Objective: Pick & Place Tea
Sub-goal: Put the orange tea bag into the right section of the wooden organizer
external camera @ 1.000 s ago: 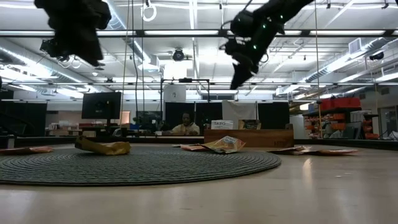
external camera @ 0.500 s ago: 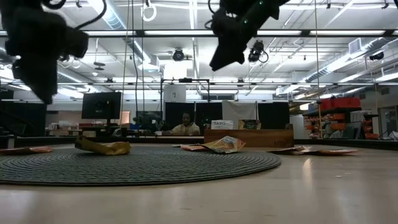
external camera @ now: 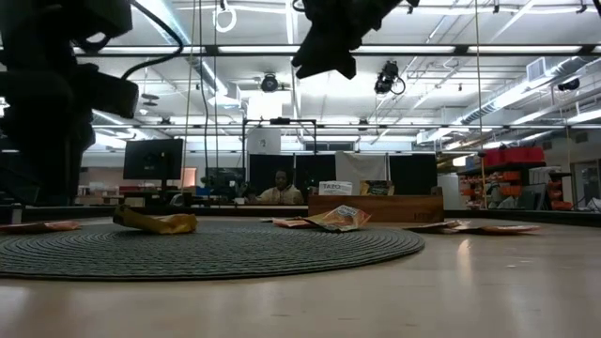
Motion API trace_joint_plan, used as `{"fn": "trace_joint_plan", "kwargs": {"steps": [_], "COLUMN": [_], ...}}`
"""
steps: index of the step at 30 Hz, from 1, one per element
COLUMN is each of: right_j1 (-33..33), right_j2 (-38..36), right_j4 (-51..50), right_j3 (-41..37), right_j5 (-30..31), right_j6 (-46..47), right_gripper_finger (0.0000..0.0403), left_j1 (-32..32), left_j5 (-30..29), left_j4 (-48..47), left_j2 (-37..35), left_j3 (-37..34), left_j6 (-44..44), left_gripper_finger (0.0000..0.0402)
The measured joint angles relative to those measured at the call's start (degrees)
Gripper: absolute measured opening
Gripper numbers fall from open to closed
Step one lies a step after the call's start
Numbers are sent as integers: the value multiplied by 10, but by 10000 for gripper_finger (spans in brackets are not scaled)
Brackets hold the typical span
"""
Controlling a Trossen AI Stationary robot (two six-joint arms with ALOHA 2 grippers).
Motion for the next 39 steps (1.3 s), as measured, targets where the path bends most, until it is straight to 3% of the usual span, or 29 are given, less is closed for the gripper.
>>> {"fn": "trace_joint_plan", "kwargs": {"steps": [11,29,33,39], "right_j1": [29,60,60,60], "right_j2": [0,0,0,0], "right_j4": [9,14,14,12], "right_j3": [0,0,0,0], "right_j5": [26,52,52,52], "right_j6": [62,101,100,90], "right_gripper_finger": [134,134,134,134], "left_j1": [13,38,38,38], "left_j5": [32,35,43,52], "left_j4": [14,55,56,56], "left_j2": [54,86,86,86], "left_j3": [0,0,0,0], "left_j6": [130,182,177,163], "left_gripper_finger": [248,243,213,129]}}
